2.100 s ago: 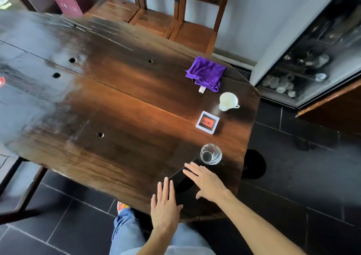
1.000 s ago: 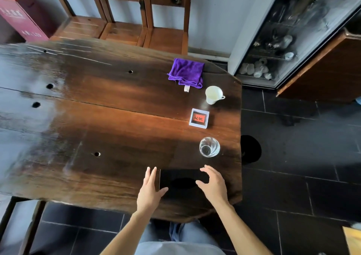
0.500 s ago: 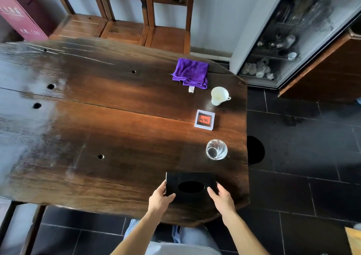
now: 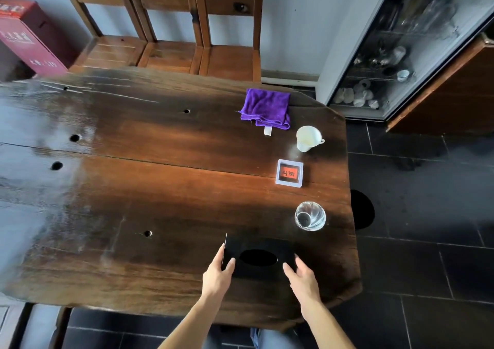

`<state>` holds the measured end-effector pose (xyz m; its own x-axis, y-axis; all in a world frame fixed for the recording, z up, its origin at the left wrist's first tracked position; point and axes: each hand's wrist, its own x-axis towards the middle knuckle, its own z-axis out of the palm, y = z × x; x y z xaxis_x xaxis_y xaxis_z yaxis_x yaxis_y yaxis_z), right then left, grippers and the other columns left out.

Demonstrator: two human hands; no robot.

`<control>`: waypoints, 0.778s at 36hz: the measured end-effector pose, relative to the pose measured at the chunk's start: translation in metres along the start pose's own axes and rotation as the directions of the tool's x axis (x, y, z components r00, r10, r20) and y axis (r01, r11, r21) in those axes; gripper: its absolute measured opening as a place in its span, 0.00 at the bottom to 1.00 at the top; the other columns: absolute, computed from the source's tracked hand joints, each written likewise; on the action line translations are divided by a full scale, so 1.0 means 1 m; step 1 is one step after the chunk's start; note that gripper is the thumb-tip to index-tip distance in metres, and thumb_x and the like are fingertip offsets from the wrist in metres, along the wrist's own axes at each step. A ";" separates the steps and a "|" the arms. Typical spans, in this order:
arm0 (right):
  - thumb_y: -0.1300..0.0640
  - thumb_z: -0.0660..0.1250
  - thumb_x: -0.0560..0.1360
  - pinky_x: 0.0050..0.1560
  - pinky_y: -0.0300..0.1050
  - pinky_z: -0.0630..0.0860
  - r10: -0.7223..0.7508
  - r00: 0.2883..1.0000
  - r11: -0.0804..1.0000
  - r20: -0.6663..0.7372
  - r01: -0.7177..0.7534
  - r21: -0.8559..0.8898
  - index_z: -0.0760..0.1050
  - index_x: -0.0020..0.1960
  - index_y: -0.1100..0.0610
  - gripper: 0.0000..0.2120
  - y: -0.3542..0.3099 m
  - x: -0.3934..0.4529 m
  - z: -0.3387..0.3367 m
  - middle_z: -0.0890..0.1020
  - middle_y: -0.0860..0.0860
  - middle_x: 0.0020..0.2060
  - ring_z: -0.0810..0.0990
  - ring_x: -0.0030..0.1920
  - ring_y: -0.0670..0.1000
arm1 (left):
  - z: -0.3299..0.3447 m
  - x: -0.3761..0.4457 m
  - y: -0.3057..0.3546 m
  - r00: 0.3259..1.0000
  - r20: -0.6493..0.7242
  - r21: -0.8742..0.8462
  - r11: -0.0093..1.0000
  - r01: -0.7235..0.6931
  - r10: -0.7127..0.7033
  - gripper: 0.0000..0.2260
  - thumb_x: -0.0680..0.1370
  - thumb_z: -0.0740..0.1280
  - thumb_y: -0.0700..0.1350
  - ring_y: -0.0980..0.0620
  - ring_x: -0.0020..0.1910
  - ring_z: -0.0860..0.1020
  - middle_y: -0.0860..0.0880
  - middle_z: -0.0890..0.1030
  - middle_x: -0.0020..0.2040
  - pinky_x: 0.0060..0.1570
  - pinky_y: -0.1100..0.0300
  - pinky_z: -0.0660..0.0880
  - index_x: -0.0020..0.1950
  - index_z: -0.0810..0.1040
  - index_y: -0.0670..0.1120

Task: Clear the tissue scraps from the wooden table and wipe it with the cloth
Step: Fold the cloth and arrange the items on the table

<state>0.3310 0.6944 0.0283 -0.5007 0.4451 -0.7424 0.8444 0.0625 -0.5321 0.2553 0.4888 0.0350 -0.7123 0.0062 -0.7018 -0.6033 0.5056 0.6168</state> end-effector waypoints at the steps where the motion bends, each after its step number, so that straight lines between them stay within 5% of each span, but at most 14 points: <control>1: 0.51 0.66 0.81 0.73 0.54 0.69 0.005 1.000 1.000 -0.013 -0.005 -0.007 0.67 0.77 0.52 0.25 -0.001 0.000 0.000 0.75 0.52 0.72 0.73 0.72 0.56 | 0.000 0.001 0.000 1.000 0.003 0.006 1.000 -0.003 0.003 0.25 0.83 0.66 0.46 0.52 0.73 0.73 0.54 0.76 0.73 0.72 0.60 0.66 0.79 0.67 0.57; 28: 0.49 0.60 0.84 0.72 0.50 0.65 0.004 0.997 0.995 -0.074 -0.011 -0.097 0.63 0.79 0.51 0.24 -0.010 0.008 0.017 0.71 0.52 0.75 0.70 0.73 0.56 | -0.008 0.030 0.006 0.998 0.052 0.057 0.998 0.013 -0.016 0.25 0.84 0.65 0.43 0.48 0.73 0.73 0.49 0.75 0.74 0.72 0.55 0.68 0.80 0.65 0.57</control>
<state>0.3157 0.6818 0.0205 -0.4820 0.5106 -0.7120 0.8642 0.1436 -0.4822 0.2275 0.4847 0.0209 -0.6827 0.0433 -0.7294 -0.5910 0.5543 0.5861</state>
